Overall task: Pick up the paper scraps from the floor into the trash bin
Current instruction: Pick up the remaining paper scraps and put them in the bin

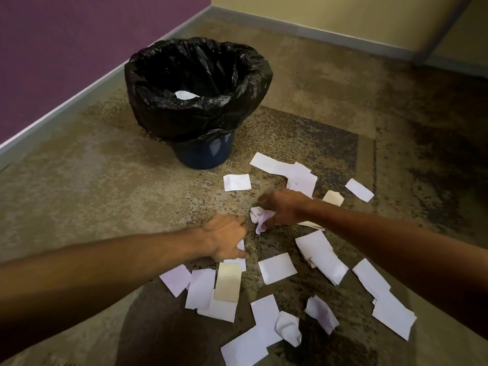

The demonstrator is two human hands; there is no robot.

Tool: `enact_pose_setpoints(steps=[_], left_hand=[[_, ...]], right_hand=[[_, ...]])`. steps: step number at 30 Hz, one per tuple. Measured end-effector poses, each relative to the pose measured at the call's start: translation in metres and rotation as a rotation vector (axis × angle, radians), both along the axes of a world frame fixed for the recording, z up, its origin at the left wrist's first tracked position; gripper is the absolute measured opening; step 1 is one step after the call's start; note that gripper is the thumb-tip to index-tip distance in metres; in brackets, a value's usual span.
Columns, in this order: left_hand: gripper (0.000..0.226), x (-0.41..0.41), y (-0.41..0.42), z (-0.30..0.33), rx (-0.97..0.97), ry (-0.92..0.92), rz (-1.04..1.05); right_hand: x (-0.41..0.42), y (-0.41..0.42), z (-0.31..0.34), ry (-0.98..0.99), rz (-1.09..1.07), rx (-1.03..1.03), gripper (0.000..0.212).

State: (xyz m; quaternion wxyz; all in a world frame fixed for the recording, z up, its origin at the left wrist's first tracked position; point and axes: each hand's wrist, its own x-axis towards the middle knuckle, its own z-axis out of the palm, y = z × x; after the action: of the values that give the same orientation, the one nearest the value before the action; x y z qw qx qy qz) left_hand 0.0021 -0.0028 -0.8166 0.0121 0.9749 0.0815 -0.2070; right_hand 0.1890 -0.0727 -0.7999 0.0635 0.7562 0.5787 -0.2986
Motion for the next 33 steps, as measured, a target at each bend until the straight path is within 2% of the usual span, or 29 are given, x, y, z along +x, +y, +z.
enact_pose_setpoints(steps=[5,9,17,19,24,33], left_hand=[[0.063,-0.002,-0.008,-0.003,-0.006,0.034,0.034],[0.063,-0.004,-0.009,0.001,-0.028,0.036,0.045],[0.043,-0.01,-0.013,-0.01,-0.079,-0.013,0.049],[0.042,-0.009,-0.014,-0.009,-0.068,-0.014,0.021],[0.057,-0.012,-0.009,-0.008,-0.087,0.015,-0.119],[0.033,-0.011,0.0,-0.004,0.046,-0.013,-0.372]], right_hand=[[-0.004,-0.001,-0.01,-0.049,0.015,0.029,0.083],[-0.006,0.002,-0.017,-0.015,-0.022,0.025,0.078],[-0.012,0.003,-0.02,0.016,-0.042,0.021,0.048],[-0.012,0.002,-0.018,0.029,-0.044,0.024,0.045],[-0.013,-0.001,-0.006,0.054,-0.034,0.072,0.041],[-0.005,0.008,0.008,0.053,-0.096,0.162,0.045]])
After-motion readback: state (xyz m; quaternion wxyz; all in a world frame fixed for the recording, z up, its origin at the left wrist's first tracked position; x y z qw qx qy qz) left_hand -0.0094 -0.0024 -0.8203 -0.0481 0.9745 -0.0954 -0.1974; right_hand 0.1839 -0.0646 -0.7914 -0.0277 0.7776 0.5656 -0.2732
